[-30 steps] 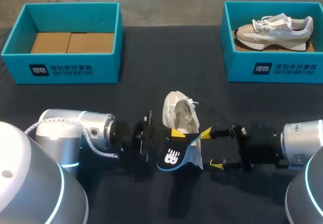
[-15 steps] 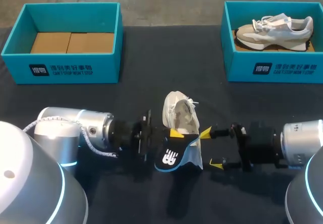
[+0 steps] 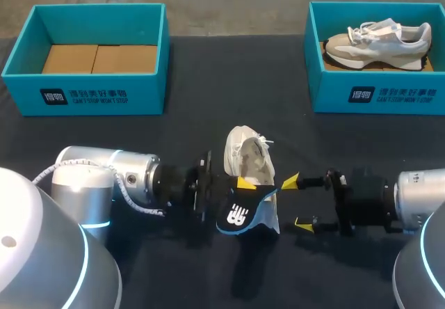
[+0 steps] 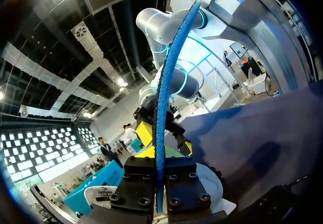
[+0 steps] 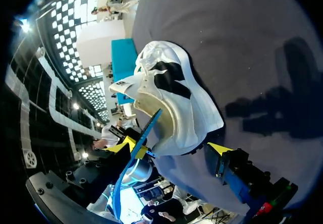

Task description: Take the shoe out of the shoebox, open the shoe tongue, remove and reinsert the insole, then place the shoe into the shoebox

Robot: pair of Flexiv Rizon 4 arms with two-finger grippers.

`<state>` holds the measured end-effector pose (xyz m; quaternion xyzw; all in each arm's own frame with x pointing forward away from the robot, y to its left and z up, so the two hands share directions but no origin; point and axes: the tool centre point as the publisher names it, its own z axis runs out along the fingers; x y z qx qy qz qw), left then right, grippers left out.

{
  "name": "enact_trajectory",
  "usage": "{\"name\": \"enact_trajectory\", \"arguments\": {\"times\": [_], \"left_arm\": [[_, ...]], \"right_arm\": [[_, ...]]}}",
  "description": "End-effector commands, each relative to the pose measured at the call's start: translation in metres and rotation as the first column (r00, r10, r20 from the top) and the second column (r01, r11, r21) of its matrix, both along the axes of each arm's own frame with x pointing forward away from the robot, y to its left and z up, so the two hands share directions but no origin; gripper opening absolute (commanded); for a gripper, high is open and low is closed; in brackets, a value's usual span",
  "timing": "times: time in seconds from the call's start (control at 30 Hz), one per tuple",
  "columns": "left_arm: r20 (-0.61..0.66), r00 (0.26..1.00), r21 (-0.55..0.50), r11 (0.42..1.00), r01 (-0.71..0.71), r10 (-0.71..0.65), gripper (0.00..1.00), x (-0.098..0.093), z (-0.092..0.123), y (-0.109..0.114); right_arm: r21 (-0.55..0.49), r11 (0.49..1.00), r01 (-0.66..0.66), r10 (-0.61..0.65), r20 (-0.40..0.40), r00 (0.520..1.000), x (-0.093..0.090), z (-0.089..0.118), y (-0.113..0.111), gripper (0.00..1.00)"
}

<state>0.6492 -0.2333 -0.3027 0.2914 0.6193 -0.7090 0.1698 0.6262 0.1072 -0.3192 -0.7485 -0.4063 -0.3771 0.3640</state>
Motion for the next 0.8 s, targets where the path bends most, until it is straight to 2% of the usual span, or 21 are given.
{"name": "enact_trajectory", "arguments": {"times": [0.03,0.4,0.8], "left_arm": [[-0.001,1.000,0.003,1.000,0.001,-0.001,0.00,0.001,-0.003,-0.004],[-0.017,1.000,0.014,1.000,0.000,0.000,0.00,0.004,-0.005,-0.006],[-0.037,0.999,0.042,0.999,-0.017,0.018,0.00,0.013,-0.020,-0.007]], "right_arm": [[-0.002,1.000,0.001,-0.001,0.000,1.000,-0.003,0.003,-0.003,1.00],[0.000,1.000,0.000,0.000,0.000,1.000,-0.003,0.003,-0.003,1.00],[0.000,1.000,0.000,0.000,0.000,1.000,-0.003,0.003,-0.003,1.00]]}}
